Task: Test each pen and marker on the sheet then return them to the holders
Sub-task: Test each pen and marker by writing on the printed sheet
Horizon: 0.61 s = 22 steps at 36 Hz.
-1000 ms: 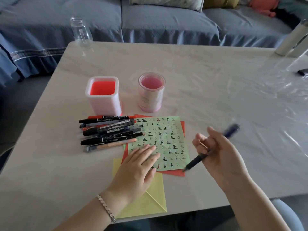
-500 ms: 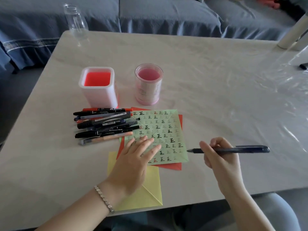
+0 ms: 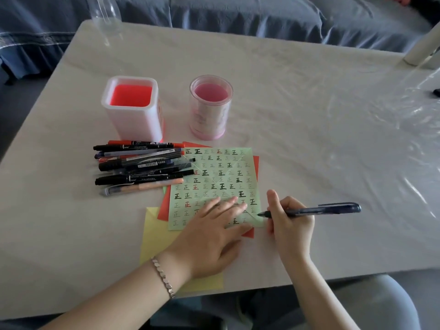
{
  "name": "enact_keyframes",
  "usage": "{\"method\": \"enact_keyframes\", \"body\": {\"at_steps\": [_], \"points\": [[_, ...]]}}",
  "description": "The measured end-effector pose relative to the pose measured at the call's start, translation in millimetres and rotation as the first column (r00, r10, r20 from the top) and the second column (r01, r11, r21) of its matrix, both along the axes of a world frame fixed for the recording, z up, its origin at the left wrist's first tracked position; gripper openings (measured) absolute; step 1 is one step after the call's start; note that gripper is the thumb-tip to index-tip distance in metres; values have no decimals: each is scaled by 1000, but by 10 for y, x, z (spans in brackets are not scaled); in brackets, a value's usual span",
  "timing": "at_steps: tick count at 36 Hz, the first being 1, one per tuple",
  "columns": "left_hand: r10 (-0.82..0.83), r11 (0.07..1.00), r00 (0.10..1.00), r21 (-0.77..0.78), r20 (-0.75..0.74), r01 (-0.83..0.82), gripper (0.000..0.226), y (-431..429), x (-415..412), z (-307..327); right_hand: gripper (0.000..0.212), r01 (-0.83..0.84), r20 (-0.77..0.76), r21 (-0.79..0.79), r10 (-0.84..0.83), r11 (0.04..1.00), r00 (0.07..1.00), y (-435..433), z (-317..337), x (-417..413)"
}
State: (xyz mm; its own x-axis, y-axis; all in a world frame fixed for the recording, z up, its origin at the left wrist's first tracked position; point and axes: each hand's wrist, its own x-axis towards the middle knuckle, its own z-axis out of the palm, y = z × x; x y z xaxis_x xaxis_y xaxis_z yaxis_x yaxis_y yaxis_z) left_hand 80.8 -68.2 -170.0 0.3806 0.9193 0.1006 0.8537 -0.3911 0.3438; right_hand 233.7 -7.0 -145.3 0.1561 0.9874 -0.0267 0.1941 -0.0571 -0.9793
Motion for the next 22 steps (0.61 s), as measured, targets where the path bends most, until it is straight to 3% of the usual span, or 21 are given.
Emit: {"method": "enact_keyframes", "body": {"at_steps": [7,22], "points": [[16,1000,998,1,57,-16,37,-5,9,-9,44,18,127,128,-34,992,991,-58,-122,-50],[23,1000,996,-6,90,-22,35,-15,19,-9,42,-35,173,179,3,983,985,-67,-204,-30]]}}
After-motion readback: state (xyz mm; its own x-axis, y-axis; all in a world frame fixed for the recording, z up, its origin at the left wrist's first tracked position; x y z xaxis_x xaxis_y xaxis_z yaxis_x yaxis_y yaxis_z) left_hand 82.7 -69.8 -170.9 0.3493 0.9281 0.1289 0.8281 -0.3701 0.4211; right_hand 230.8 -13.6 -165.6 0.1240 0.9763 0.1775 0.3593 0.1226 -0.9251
